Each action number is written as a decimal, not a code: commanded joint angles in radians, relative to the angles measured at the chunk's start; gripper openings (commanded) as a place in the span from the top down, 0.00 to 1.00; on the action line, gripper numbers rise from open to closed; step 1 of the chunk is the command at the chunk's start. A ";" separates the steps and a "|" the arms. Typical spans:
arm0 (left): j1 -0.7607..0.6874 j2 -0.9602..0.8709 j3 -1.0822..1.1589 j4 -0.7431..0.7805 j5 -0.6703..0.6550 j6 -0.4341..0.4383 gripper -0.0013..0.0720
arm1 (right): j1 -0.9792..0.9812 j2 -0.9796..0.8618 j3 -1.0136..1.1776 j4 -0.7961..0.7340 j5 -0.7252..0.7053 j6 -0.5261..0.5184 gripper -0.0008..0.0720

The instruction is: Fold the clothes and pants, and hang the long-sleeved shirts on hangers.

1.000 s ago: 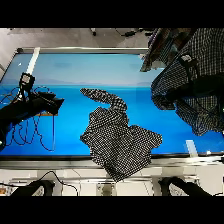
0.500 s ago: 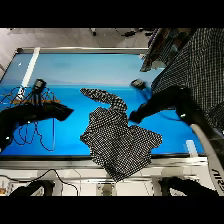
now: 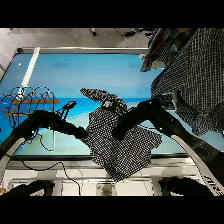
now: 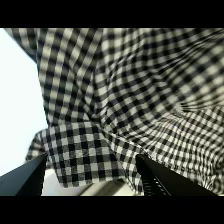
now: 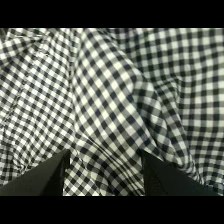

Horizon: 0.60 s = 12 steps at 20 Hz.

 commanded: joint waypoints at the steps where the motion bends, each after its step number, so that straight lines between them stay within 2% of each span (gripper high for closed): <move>1: -0.019 -0.024 -0.002 0.018 0.033 -0.161 0.09 | 0.011 -0.001 -0.001 -0.002 0.004 0.001 0.25; 3: 0.002 0.011 -0.002 0.012 0.055 -0.148 0.09 | 0.011 -0.001 -0.001 -0.002 0.003 0.001 0.25; 4: 0.013 0.048 -0.002 0.013 0.071 -0.095 0.09 | 0.011 -0.001 -0.001 -0.002 0.003 0.000 0.25; 5: 0.022 0.097 -0.002 0.028 0.074 -0.011 0.09 | 0.011 -0.001 -0.001 -0.002 0.004 0.000 0.25; 6: 0.022 0.149 -0.002 0.078 0.076 0.109 0.13 | 0.011 -0.001 -0.001 -0.002 0.004 0.000 0.25; 7: 0.019 0.199 -0.002 0.151 0.066 0.174 0.17 | 0.011 -0.001 -0.001 -0.002 0.004 0.000 0.25; 9: 0.013 0.277 -0.007 0.267 0.064 0.320 0.17 | 0.011 -0.001 -0.001 -0.002 0.004 0.000 0.25; 11: 0.004 0.299 -0.039 0.282 0.058 0.464 0.17 | 0.011 -0.001 -0.002 -0.002 0.004 0.000 0.25; 12: -0.009 0.294 -0.067 0.266 0.027 0.504 0.17 | 0.011 -0.001 -0.002 -0.001 0.004 0.001 0.25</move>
